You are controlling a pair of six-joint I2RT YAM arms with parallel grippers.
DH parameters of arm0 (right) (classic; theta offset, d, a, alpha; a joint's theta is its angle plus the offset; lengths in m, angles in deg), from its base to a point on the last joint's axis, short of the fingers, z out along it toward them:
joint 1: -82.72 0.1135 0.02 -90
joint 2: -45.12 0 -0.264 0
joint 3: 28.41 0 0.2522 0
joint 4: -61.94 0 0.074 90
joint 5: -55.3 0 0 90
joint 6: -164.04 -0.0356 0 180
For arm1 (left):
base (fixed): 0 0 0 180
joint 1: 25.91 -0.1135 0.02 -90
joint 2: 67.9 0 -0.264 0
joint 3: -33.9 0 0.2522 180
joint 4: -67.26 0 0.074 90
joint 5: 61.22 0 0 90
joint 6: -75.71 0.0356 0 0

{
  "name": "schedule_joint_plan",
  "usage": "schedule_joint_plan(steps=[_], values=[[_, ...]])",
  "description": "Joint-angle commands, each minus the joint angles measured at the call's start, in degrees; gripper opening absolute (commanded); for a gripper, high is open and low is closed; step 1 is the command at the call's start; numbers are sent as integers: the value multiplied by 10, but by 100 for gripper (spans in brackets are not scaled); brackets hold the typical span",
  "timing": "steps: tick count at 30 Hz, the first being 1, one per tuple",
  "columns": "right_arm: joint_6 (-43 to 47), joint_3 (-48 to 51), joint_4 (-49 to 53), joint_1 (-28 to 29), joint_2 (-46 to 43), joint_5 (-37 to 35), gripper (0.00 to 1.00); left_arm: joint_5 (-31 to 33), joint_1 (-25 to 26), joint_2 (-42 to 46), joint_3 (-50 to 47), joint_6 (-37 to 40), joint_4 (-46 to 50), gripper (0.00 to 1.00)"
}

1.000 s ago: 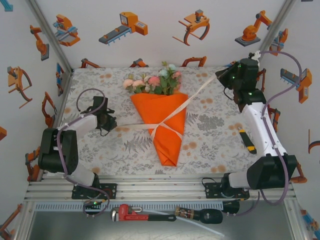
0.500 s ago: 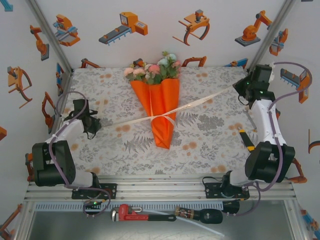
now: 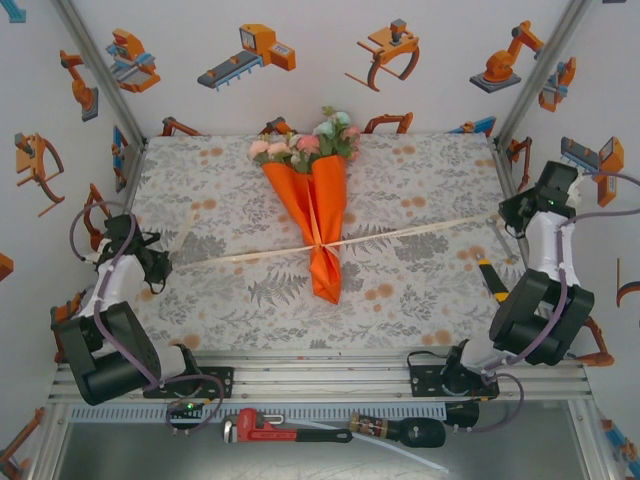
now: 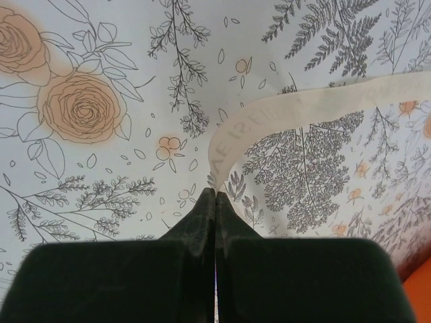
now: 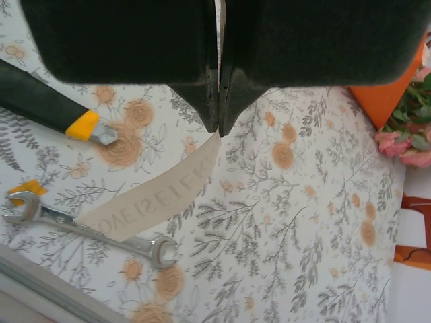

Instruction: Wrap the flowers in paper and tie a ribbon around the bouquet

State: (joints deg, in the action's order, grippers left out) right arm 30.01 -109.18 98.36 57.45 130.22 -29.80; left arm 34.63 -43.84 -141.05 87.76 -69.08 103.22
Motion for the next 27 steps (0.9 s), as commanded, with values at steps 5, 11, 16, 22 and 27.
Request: schedule_joint_plan(steps=[5,11,16,22,27], values=[[70,-11,-109,63,33,96,41,-13,94,25,3,87,-103,34],[222,3,-94,108,1,149,58,-31,217,67,44,203,-161,49],[471,28,-54,267,-14,152,57,-161,349,39,83,346,-183,51],[787,34,67,443,42,194,61,-223,417,5,107,452,-183,52],[831,-5,118,506,127,223,61,-195,417,-16,114,459,-164,52]])
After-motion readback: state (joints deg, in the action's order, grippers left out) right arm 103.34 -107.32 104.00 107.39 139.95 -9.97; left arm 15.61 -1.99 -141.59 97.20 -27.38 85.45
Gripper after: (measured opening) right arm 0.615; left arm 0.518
